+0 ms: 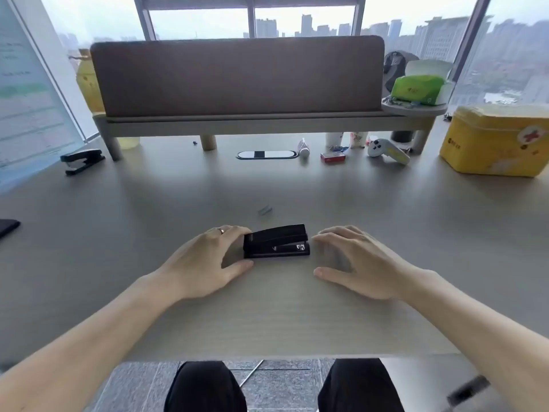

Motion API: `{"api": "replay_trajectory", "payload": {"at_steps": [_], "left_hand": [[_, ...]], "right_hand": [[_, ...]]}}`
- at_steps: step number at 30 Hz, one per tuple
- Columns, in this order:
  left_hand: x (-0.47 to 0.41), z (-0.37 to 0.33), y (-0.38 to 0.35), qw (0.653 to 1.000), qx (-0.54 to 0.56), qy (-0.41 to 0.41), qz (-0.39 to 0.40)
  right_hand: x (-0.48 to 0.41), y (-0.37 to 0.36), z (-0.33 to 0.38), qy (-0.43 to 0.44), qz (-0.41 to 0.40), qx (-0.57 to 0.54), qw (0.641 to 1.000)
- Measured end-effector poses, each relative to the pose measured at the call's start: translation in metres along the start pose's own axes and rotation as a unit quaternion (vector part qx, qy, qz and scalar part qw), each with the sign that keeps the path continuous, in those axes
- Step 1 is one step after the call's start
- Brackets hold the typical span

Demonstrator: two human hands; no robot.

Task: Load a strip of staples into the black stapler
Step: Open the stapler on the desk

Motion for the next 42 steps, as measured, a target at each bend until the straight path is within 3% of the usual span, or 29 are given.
{"api": "replay_trajectory", "payload": {"at_steps": [11,16,24,29,33,37,42], "left_hand": [[-0.042,-0.064,-0.015,0.995,0.074,-0.061,-0.022],[-0.047,-0.069,-0.017,0.990,0.128,-0.056,-0.026],[-0.034,-0.046,0.017,0.944,0.330,0.002,-0.018],[-0.026,0.002,0.036,0.941,0.336,0.007,-0.051],[-0.019,0.038,0.037,0.913,0.405,0.033,-0.029],[-0.015,0.060,0.032,0.911,0.408,0.061,0.001],[-0.009,0.073,0.033,0.957,0.279,0.078,0.032]], "right_hand": [[-0.041,-0.025,-0.004,-0.014,-0.138,-0.117,0.983],[-0.041,-0.024,-0.007,-0.019,-0.162,-0.144,0.976],[-0.040,-0.024,-0.008,-0.034,-0.162,-0.136,0.977],[-0.040,-0.024,-0.009,-0.029,-0.162,-0.137,0.977],[-0.040,-0.024,-0.008,-0.027,-0.161,-0.134,0.977],[-0.039,-0.023,-0.008,-0.026,-0.159,-0.133,0.978],[-0.040,-0.022,-0.005,-0.025,-0.163,-0.131,0.978]]}}
Point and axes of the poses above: each hand's wrist, its own x-axis away from the middle knuckle, its own y-axis out of the back of the hand, z = x × y, the point moved 1 cm from there along -x, towards the middle knuckle, and after that the axes turned 14 degrees about y, right-handed, at the moved point
